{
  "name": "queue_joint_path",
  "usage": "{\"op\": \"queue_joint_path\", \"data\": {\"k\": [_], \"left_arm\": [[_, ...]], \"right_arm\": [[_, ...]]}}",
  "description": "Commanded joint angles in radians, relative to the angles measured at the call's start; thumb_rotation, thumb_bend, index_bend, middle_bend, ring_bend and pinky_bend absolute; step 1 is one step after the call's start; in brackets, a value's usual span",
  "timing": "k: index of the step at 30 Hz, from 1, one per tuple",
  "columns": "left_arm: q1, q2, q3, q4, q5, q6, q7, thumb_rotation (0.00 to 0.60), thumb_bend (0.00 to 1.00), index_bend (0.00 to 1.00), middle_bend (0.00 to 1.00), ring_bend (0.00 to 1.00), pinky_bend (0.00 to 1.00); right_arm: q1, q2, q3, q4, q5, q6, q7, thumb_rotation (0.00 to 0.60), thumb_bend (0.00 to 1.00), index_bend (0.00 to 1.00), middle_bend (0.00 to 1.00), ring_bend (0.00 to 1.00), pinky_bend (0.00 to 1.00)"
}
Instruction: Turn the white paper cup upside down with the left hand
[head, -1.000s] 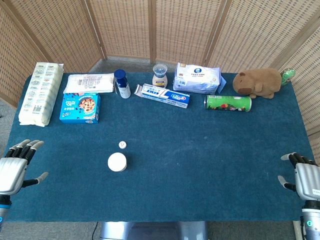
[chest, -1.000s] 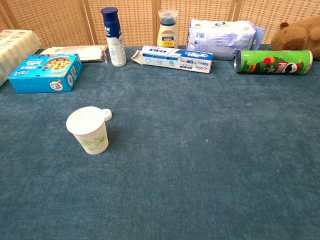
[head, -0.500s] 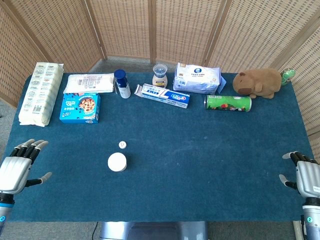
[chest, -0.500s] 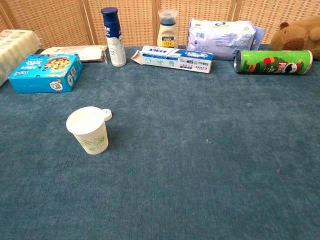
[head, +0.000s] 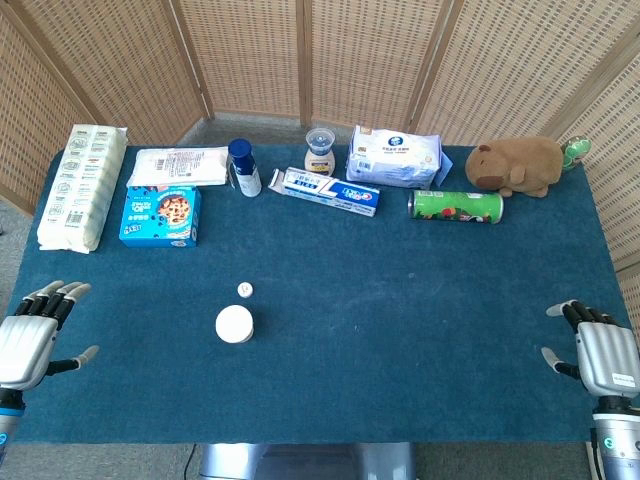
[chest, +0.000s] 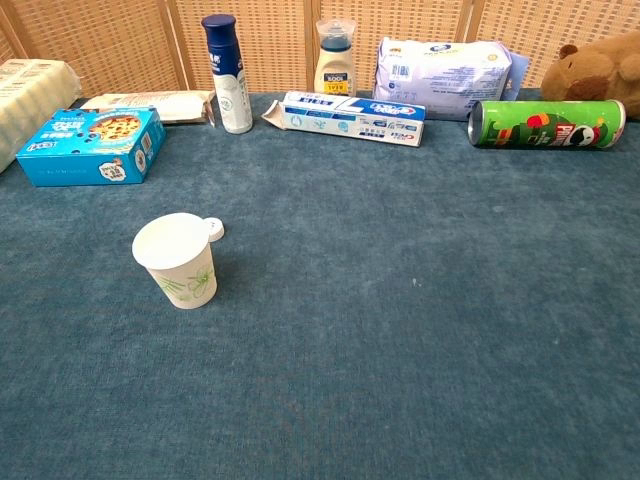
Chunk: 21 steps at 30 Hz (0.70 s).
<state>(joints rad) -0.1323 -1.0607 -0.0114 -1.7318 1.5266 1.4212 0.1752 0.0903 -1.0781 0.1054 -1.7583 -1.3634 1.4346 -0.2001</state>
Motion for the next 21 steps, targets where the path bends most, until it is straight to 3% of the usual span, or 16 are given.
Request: {"op": "queue_joint_path", "data": {"k": [1,14,21], "left_arm": [[0.000,0.001,0.001,-0.002,0.002,0.001,0.001,0.386,0.18,0.13,0.20,0.13,0.19],[-0.009,-0.010,0.004,-0.006,-0.007,-0.020,0.007,0.389,0.18,0.13,0.20,0.13,0.19],[-0.073,-0.007,-0.003,-0.021,0.014,-0.103,0.010,0.386,0.18,0.13,0.20,0.13,0.19]], "right_arm": [[0.000,0.001,-0.003,-0.004,-0.010,0.005,0.003,0.600,0.25,0.35,0.34,0.38,0.41],[-0.006,0.006,-0.022,-0.021,-0.071,0.026,0.027,0.600,0.25,0.35,0.34,0.39,0.42],[-0.004,0.009,-0.022,-0.027,-0.079,0.028,0.025,0.600,0.25,0.35,0.34,0.39,0.42]]}}
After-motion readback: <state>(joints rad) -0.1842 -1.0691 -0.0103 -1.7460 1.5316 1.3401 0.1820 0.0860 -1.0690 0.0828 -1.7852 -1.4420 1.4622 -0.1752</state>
